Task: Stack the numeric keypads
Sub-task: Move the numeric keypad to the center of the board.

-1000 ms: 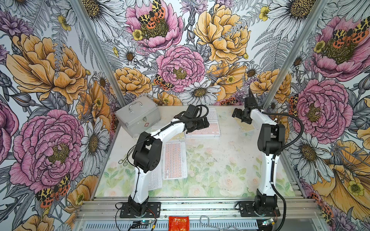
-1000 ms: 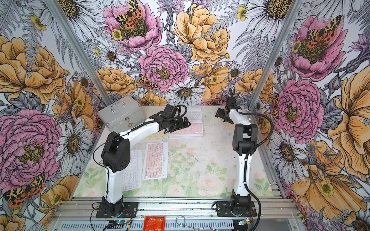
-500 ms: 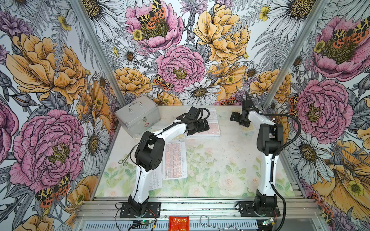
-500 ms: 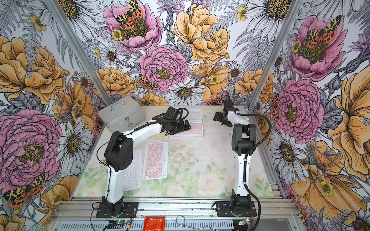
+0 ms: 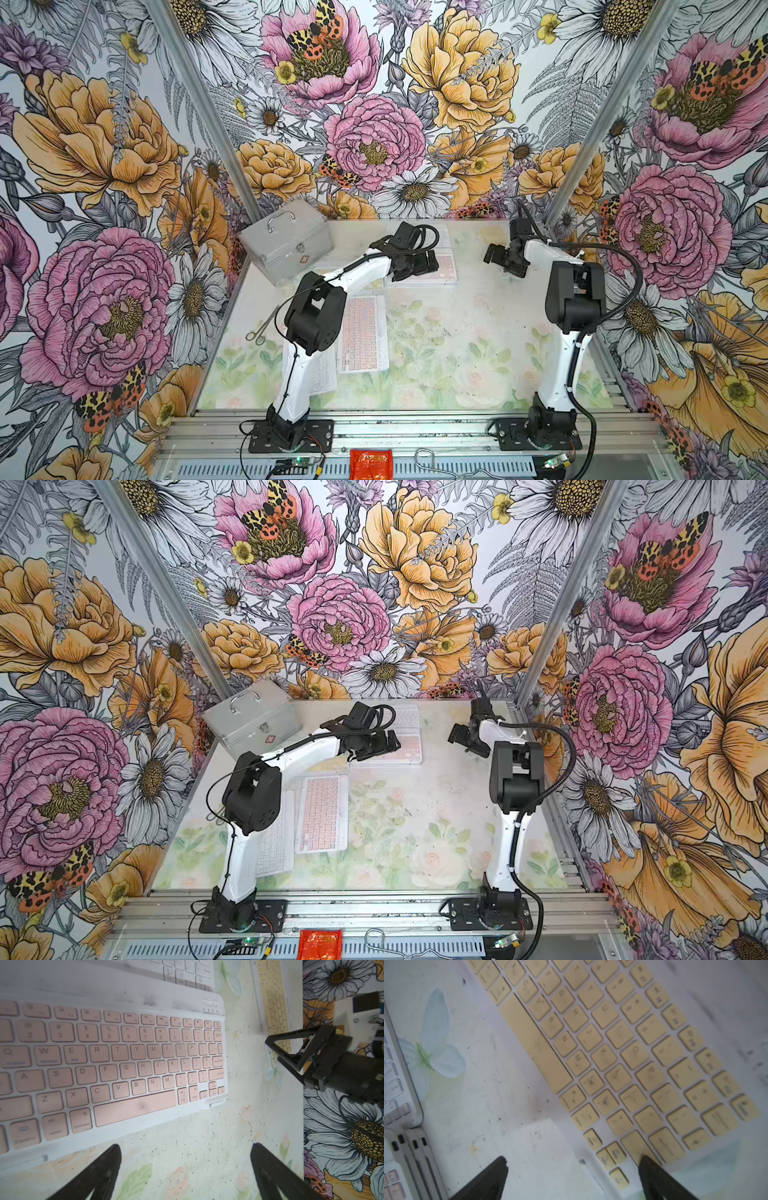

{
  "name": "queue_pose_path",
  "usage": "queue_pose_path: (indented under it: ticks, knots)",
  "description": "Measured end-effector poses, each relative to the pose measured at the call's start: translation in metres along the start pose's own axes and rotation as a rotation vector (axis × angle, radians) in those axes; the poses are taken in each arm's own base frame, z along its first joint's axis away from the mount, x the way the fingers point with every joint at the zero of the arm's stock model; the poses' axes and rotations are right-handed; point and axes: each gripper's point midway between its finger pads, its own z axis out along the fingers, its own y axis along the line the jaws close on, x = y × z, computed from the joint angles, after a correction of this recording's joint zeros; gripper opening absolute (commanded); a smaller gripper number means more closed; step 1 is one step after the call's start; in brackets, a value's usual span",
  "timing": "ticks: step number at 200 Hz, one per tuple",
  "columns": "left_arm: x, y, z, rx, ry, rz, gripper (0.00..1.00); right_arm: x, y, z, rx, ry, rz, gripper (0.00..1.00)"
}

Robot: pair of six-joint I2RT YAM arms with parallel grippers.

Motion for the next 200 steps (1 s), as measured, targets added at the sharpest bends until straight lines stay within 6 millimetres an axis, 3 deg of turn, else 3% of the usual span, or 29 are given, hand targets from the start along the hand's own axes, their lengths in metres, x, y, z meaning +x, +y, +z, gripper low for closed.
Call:
queue_pose_path:
  ticks: [33,54,79,101,130,143,200]
  knots:
    - [0.001,-0.002,0.001,0.005,0.005,0.002,0.99,0.022,-0.032,-0.01,0.036,0.03,0.065,1.0]
    - [0.004,-0.004,0.003,0.011,0.013,0.006,0.99,0.027,-0.06,-0.019,0.063,0.031,0.128,1.0]
    - [0.007,-0.006,0.005,0.013,0.02,0.013,0.99,0.027,-0.079,-0.025,0.103,0.029,0.172,1.0]
    - [0.007,-0.006,0.005,0.012,0.021,0.013,0.99,0.018,-0.073,-0.03,0.138,0.027,0.15,1.0]
    - [0.01,0.005,0.008,-0.006,0.032,0.001,0.99,-0.039,-0.05,-0.034,0.179,-0.075,0.094,1.0]
    - [0.012,0.011,0.01,-0.015,0.04,-0.004,0.99,-0.053,-0.043,-0.03,0.189,-0.097,0.074,1.0]
    - [0.014,0.021,0.012,-0.032,0.049,-0.013,0.99,-0.053,-0.035,0.004,0.254,-0.036,0.002,1.0]
